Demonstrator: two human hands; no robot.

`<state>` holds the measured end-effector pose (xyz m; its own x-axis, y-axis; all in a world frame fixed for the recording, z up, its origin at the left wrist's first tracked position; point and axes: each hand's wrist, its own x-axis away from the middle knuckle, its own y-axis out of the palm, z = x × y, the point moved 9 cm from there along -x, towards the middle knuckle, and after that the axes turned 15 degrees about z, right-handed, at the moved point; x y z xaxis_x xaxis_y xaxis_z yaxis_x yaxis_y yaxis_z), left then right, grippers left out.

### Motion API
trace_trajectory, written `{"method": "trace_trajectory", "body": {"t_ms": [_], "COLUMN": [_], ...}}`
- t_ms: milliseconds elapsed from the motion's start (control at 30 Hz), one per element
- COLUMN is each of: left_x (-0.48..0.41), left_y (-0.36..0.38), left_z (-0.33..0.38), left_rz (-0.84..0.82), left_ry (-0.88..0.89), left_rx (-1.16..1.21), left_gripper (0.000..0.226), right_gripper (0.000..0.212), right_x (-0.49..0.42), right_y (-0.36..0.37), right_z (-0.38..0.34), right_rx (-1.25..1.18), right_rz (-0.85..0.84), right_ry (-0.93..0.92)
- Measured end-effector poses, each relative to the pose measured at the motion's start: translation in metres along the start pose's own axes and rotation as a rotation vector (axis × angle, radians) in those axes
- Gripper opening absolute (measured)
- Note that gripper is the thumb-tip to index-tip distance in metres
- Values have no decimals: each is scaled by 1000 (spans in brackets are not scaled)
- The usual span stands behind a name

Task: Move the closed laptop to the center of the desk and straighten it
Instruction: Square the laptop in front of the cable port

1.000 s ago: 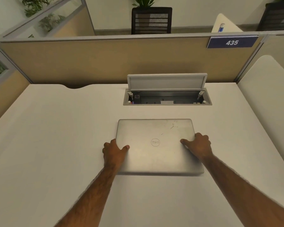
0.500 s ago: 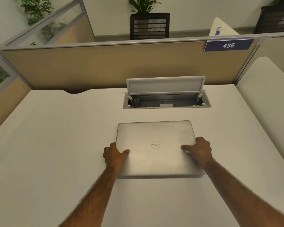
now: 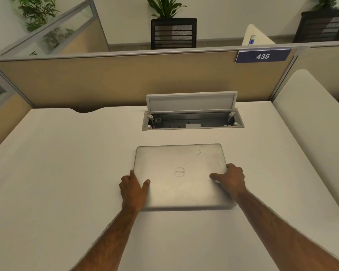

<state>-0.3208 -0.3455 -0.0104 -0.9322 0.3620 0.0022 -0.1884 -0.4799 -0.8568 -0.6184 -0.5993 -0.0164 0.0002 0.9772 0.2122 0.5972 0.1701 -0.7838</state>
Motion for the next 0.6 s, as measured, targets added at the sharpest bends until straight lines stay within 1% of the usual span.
{"method": "trace_trajectory", "body": {"t_ms": [133,300,367,433,500,600], "left_x": [20,31,36,43,49,57], "left_y": [-3,2,4,6,9,15], "left_z": [13,17,19,24,28,34], "left_rz": [87,51,55,53,42,26], "left_ry": [175,319,394,453,489,559], "left_rx": [-114,-138,-181,-202,-183,-183], "left_gripper": [75,80,79,78,76,75], "right_gripper": [68,60,61,66,73,75], "right_x": [10,28,42,60,79,109], "right_y": [-1,-6,-7,-2,12,42], "right_z": [2,-2,-4,-10,-19,-37], "right_rx": [47,150,244,369,420,423], "right_rz": [12,103,154,201,170,63], "right_ry": [-82,-213,-265,-350,-450,-644]}}
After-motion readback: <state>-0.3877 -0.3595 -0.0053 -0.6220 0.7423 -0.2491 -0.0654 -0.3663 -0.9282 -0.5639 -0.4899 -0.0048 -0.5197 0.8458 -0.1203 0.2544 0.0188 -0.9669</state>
